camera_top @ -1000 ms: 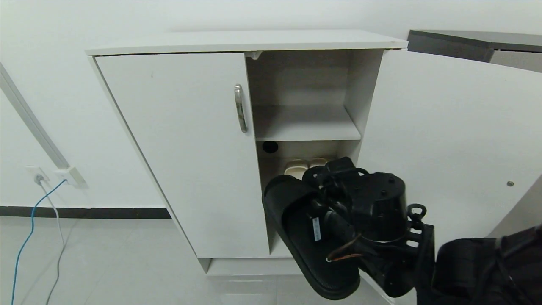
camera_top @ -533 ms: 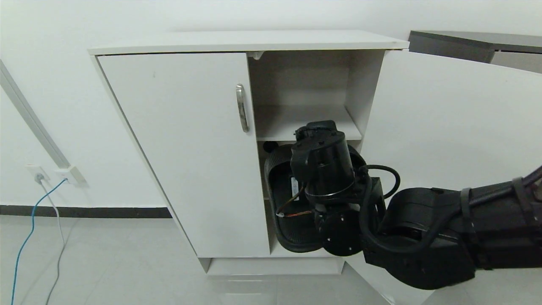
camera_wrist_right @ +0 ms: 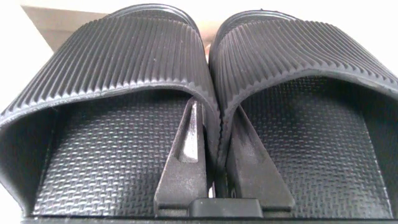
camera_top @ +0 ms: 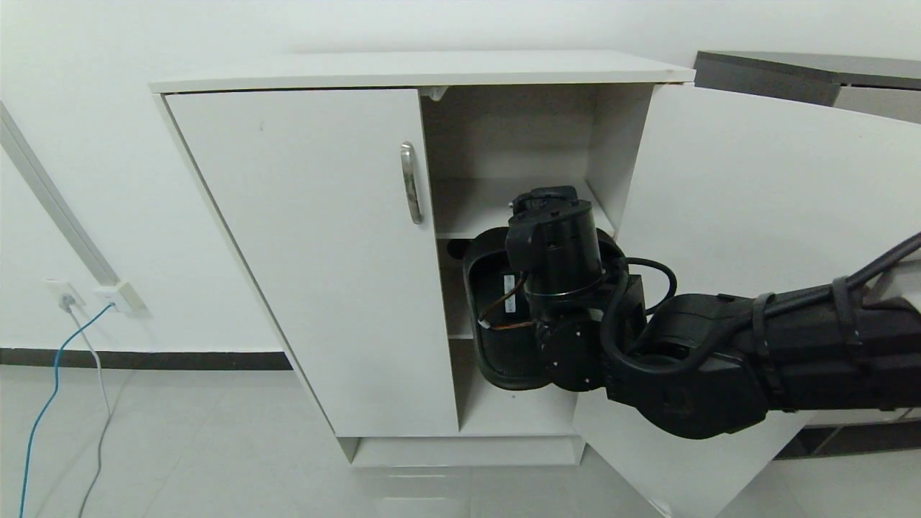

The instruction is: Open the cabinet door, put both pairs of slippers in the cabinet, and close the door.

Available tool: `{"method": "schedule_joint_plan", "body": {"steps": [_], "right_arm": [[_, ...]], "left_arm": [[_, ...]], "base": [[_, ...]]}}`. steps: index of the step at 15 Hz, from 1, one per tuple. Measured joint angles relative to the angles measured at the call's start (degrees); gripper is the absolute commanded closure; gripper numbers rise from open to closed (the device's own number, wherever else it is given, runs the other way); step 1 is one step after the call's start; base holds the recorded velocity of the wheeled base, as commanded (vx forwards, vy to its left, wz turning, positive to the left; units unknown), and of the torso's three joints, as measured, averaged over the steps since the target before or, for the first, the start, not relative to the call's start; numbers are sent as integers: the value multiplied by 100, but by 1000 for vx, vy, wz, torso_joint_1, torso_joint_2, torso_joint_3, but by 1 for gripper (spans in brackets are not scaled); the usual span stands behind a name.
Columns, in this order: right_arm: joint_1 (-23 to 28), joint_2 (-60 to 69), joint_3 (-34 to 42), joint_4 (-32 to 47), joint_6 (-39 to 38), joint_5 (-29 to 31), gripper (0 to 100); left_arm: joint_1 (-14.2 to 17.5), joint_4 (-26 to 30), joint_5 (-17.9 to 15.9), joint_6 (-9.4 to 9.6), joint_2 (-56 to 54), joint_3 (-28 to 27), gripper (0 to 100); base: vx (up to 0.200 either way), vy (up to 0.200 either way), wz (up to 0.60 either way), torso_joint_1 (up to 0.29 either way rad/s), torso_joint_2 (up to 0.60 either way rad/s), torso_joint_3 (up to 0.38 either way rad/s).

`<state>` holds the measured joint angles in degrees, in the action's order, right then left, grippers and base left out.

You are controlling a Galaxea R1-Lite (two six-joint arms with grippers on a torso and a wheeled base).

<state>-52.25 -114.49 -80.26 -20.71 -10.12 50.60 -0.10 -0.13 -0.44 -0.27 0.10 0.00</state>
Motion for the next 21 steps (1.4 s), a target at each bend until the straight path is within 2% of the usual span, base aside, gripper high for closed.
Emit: {"method": "schedule_joint_plan", "body": {"steps": [11,18,21], "right_arm": [[5,-6,9,-94,46,15,100],[16,-20,-79,-33,49,-66,100],[88,-59,-386,477,57,-347,100]], "left_arm": [[2,-2,-2,2,0,0,100],[0,-2,-5,5,0,0,100],[0,-2,-2,2,0,0,100]], "base": [[200,0,0,4,2,3],[0,0,0,0,0,0],[0,0,0,0,0,0]]}}
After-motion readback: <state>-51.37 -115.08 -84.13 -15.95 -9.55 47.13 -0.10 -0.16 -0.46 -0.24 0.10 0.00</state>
